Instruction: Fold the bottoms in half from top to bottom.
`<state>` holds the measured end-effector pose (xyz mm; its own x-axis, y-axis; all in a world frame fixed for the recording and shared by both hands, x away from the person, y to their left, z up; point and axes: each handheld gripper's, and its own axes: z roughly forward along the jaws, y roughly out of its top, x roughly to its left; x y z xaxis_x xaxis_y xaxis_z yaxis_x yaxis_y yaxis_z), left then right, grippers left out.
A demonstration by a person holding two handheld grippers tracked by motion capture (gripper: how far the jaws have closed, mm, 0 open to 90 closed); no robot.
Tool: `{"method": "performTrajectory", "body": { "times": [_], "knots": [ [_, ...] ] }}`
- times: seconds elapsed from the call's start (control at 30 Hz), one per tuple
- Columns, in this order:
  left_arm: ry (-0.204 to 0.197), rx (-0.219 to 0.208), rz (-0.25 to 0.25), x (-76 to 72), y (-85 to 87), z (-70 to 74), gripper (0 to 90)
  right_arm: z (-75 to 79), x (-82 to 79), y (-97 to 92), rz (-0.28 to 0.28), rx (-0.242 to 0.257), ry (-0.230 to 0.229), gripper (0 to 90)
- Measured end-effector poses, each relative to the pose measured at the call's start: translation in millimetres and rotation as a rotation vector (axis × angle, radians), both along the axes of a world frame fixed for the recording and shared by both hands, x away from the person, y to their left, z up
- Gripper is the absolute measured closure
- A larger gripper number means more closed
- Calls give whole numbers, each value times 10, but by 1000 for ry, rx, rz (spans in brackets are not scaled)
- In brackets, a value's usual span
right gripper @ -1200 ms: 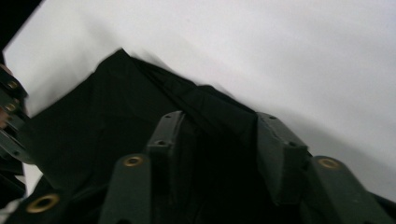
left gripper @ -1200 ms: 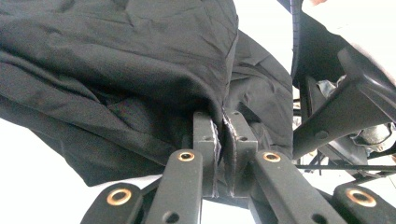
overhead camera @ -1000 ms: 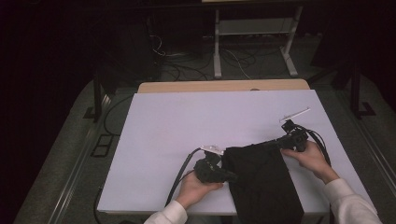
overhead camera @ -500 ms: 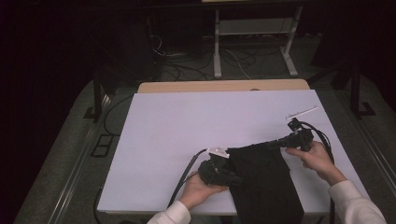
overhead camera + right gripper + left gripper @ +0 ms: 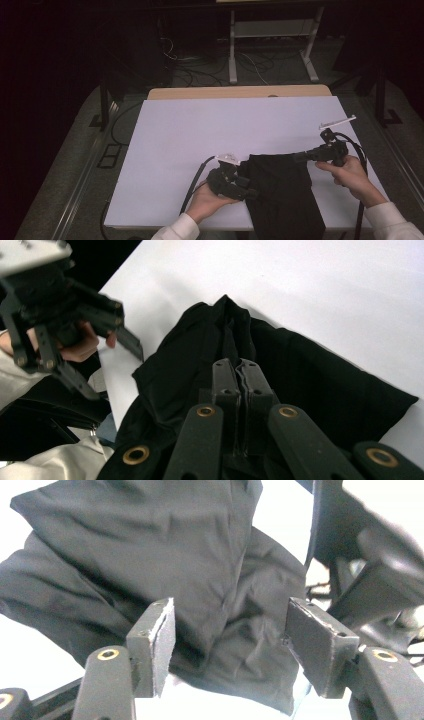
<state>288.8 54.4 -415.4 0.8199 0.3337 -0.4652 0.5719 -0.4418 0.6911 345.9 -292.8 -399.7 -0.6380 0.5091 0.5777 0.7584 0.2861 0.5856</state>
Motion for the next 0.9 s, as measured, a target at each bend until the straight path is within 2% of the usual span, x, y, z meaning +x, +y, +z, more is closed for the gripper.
{"method": "performTrajectory", "body": {
  "times": [0.13, 0.2, 0.3, 0.5, 0.63, 0.9],
  "knots": [
    [-23, -74, 37, 105, 25, 61, 282, 40, -53, -8, -1, 8, -9, 864],
    [-36, -83, 52, 143, 26, 83, 258, 59, -84, -7, -5, 10, -16, 864],
    [-58, -70, 77, 204, 22, 112, 210, 85, -132, -10, -1, 15, -25, 864],
    [-94, -77, 150, 306, 34, 134, 148, 114, -242, -2, -16, 22, -40, 864],
    [-115, -73, 174, 375, 26, 132, 135, 125, -335, -7, -37, 49, -51, 863],
    [-123, -90, 217, 464, 18, 136, 133, 121, -586, -8, -56, 87, -82, 864]
  ]
}}
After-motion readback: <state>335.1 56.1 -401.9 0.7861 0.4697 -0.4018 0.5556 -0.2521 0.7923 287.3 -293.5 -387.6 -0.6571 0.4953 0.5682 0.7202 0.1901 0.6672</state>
